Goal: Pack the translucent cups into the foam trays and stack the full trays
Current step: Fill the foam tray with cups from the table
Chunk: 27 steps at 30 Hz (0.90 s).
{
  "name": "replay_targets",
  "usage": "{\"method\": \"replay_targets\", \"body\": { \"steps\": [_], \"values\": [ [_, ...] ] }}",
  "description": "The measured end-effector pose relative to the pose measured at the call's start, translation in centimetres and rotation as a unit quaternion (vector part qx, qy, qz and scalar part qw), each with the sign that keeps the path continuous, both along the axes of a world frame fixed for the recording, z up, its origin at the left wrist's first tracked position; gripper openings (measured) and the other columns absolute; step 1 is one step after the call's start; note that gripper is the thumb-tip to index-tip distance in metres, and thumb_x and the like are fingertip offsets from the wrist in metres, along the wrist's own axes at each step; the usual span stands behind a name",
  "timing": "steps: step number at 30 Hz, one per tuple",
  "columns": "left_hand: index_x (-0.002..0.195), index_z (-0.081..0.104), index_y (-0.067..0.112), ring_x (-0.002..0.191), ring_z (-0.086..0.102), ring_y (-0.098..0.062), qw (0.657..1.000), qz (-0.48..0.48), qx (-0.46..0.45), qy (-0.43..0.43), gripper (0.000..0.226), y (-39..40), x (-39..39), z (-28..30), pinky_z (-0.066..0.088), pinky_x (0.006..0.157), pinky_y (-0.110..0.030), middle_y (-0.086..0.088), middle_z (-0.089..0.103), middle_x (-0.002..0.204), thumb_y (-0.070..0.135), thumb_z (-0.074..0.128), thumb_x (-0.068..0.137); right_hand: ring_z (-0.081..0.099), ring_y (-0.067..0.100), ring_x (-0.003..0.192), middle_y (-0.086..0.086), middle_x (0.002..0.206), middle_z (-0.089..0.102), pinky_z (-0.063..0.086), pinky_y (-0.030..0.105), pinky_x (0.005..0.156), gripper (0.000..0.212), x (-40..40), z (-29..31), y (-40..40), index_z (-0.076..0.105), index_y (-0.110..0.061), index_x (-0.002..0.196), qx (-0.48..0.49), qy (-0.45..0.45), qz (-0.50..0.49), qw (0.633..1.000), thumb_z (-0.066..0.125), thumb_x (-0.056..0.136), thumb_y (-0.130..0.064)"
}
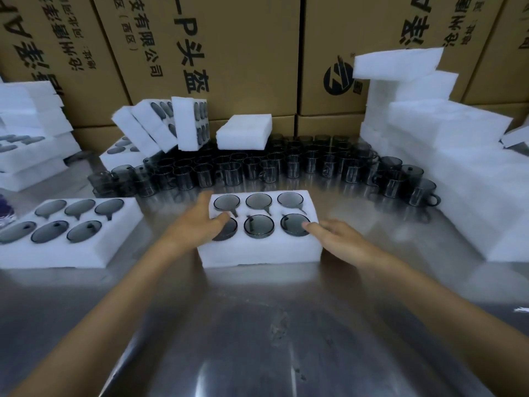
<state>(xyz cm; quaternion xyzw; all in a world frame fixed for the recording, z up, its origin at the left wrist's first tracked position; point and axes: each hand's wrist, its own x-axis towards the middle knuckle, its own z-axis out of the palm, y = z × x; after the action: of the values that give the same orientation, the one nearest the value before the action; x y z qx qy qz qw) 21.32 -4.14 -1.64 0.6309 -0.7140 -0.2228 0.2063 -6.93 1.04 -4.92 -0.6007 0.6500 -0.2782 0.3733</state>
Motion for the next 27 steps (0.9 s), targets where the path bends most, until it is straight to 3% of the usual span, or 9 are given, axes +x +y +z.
{"method": "replay_targets", "body": {
  "steps": [3, 7, 11, 14, 16, 18, 21, 24, 27],
  "values": [
    [0.149, 0.028, 0.031, 0.088, 0.050, -0.004, 0.995, 0.008, 0.068, 0.067, 0.057, -0.3, -0.6, -0.5, 0.032, 0.064, -0.015, 0.014, 0.054, 0.104, 0.038, 0.053, 0.098, 0.064, 0.006, 0.103, -0.013, 0.105, 0.071, 0.046, 0.022, 0.084, 0.029, 0.8, 0.1, 0.1, 0.068, -0.030, 0.100, -0.008, -0.055, -0.033, 0.998, 0.057, 0.091, -0.055],
    [0.146, 0.031, 0.034, 0.087, 0.050, 0.006, 0.979, 0.027, 0.024, 0.199, 0.061, -0.7, -0.5, -2.6, 0.036, 0.067, -0.012, 0.021, 0.054, 0.109, 0.025, 0.061, 0.093, 0.066, 0.021, 0.105, 0.002, 0.107, 0.071, 0.051, 0.035, 0.096, 0.040, 0.7, 0.6, -0.1, 0.058, -0.019, 0.106, -0.009, -0.111, -0.081, 0.990, 0.070, 0.083, -0.050],
    [0.135, 0.044, 0.037, 0.088, 0.066, 0.001, 0.924, 0.083, -0.027, 0.373, 0.065, -1.1, -0.8, -3.4, 0.053, 0.070, -0.020, 0.013, 0.064, 0.111, 0.023, 0.073, 0.079, 0.071, 0.017, 0.072, 0.000, 0.084, 0.074, 0.058, 0.033, 0.067, 0.049, 0.4, 2.1, 0.2, 0.050, -0.016, 0.115, 0.016, -0.302, -0.053, 0.952, 0.080, 0.080, -0.034],
    [0.129, 0.058, 0.029, 0.106, 0.068, -0.023, 0.834, 0.080, 0.002, 0.546, 0.060, -1.5, -0.8, -3.9, 0.056, 0.087, -0.043, -0.002, 0.068, 0.121, 0.036, 0.067, 0.071, 0.074, 0.024, 0.093, 0.008, 0.109, 0.074, 0.061, 0.038, 0.077, 0.051, 0.2, 3.5, 0.1, 0.057, -0.014, 0.124, 0.036, -0.346, -0.034, 0.937, 0.078, 0.082, -0.034],
    [0.123, 0.064, 0.019, 0.095, 0.071, -0.025, 0.766, 0.074, 0.021, 0.638, 0.054, -1.3, -0.6, -4.3, 0.059, 0.073, -0.037, -0.006, 0.073, 0.111, 0.039, 0.062, 0.073, 0.069, 0.027, 0.110, 0.011, 0.117, 0.073, 0.058, 0.043, 0.091, 0.042, 0.2, 4.2, 0.1, 0.066, -0.016, 0.124, 0.039, -0.380, -0.033, 0.924, 0.071, 0.086, -0.034],
    [0.125, 0.062, 0.009, 0.093, 0.070, -0.028, 0.723, 0.084, 0.051, 0.684, 0.057, -1.5, 0.0, -4.7, 0.056, 0.073, -0.038, -0.015, 0.071, 0.115, 0.043, 0.055, 0.079, 0.066, 0.027, 0.116, 0.010, 0.120, 0.072, 0.053, 0.049, 0.100, 0.036, 0.6, 4.6, 0.2, 0.070, -0.021, 0.121, 0.028, -0.407, -0.056, 0.912, 0.067, 0.087, -0.033],
    [0.125, 0.061, 0.002, 0.096, 0.061, -0.036, 0.728, 0.055, 0.040, 0.683, 0.050, -1.9, 0.8, -4.9, 0.048, 0.077, -0.047, -0.023, 0.066, 0.116, 0.035, 0.039, 0.095, 0.063, 0.029, 0.121, 0.011, 0.125, 0.069, 0.050, 0.053, 0.101, 0.036, 2.7, 4.7, 0.2, 0.069, -0.025, 0.122, 0.022, -0.444, -0.072, 0.893, 0.065, 0.087, -0.032],
    [0.092, 0.060, 0.009, 0.069, 0.054, -0.025, 0.704, 0.079, 0.010, 0.706, 0.031, -1.6, 0.4, -5.0, 0.050, 0.067, -0.039, -0.006, 0.059, 0.072, 0.021, 0.032, 0.098, 0.062, 0.032, 0.121, 0.014, 0.127, 0.067, 0.052, 0.055, 0.099, 0.039, 6.4, 5.0, -0.8, 0.066, -0.019, 0.123, 0.017, -0.473, -0.089, 0.877, 0.065, 0.086, -0.029],
    [0.063, 0.047, 0.018, 0.062, 0.048, -0.022, 0.660, 0.069, 0.053, 0.747, 0.032, -1.7, 0.8, -4.7, 0.050, 0.069, -0.036, 0.001, 0.043, 0.057, 0.027, 0.039, 0.092, 0.069, 0.026, 0.109, 0.010, 0.115, 0.073, 0.058, 0.046, 0.092, 0.035, 11.6, 5.9, -2.4, 0.069, -0.016, 0.116, 0.013, -0.493, -0.090, 0.866, 0.066, 0.084, -0.028]
  ]
}}
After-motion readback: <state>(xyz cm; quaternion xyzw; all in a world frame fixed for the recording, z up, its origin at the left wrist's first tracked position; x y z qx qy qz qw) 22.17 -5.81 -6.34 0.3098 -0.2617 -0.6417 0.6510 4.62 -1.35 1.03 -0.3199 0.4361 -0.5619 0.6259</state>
